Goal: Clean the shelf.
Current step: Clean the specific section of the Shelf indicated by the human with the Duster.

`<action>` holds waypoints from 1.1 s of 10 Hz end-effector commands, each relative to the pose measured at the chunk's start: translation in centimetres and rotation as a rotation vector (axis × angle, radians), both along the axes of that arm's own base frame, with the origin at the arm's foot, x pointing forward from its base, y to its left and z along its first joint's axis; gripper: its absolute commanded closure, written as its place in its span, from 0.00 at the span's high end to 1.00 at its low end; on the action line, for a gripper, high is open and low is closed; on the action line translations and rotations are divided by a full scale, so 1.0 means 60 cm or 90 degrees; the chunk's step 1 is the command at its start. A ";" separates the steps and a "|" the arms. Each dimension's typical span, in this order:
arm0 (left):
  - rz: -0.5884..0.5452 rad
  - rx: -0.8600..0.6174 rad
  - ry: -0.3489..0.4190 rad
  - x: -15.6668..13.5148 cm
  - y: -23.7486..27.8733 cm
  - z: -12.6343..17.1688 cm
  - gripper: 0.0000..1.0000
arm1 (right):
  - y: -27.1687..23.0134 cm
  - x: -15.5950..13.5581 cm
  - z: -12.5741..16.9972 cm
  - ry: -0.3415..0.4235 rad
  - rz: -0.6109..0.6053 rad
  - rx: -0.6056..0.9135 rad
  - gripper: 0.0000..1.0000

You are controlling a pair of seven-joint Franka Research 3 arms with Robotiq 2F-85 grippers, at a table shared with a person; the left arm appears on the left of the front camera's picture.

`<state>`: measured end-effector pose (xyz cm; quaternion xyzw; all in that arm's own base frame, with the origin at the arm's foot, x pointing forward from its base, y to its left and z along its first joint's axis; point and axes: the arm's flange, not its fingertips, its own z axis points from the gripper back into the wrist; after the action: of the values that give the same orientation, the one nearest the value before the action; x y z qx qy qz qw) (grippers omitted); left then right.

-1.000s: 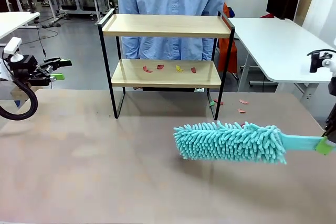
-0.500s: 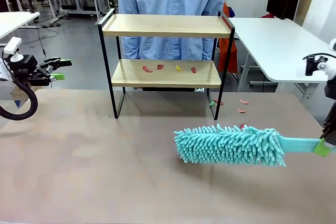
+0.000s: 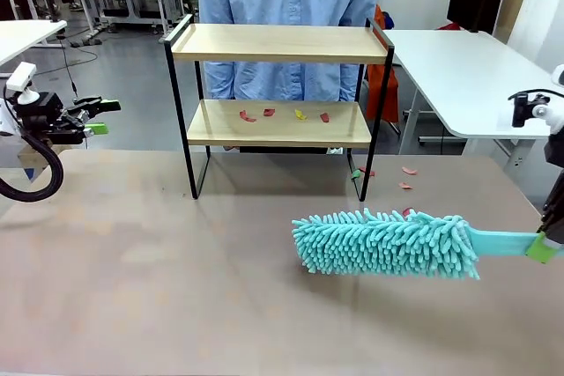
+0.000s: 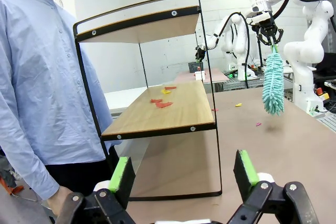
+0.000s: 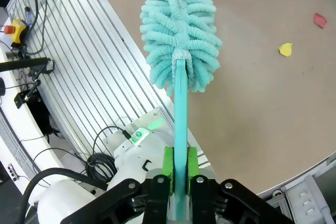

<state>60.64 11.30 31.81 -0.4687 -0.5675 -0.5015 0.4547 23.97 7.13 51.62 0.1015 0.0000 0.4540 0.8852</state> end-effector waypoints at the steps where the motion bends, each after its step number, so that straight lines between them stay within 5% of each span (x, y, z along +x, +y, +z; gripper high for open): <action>1: 0.001 0.000 -0.009 -0.002 0.000 0.005 1.00 | 0.001 0.001 0.002 -0.003 -0.005 0.006 0.13; 11: 0.001 0.000 -0.009 -0.002 0.000 0.005 1.00 | 0.001 0.001 0.002 -0.003 -0.005 0.006 0.13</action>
<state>60.64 11.30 31.81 -0.4687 -0.5675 -0.5015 0.4547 23.97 7.13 51.62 0.1015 0.0000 0.4540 0.8852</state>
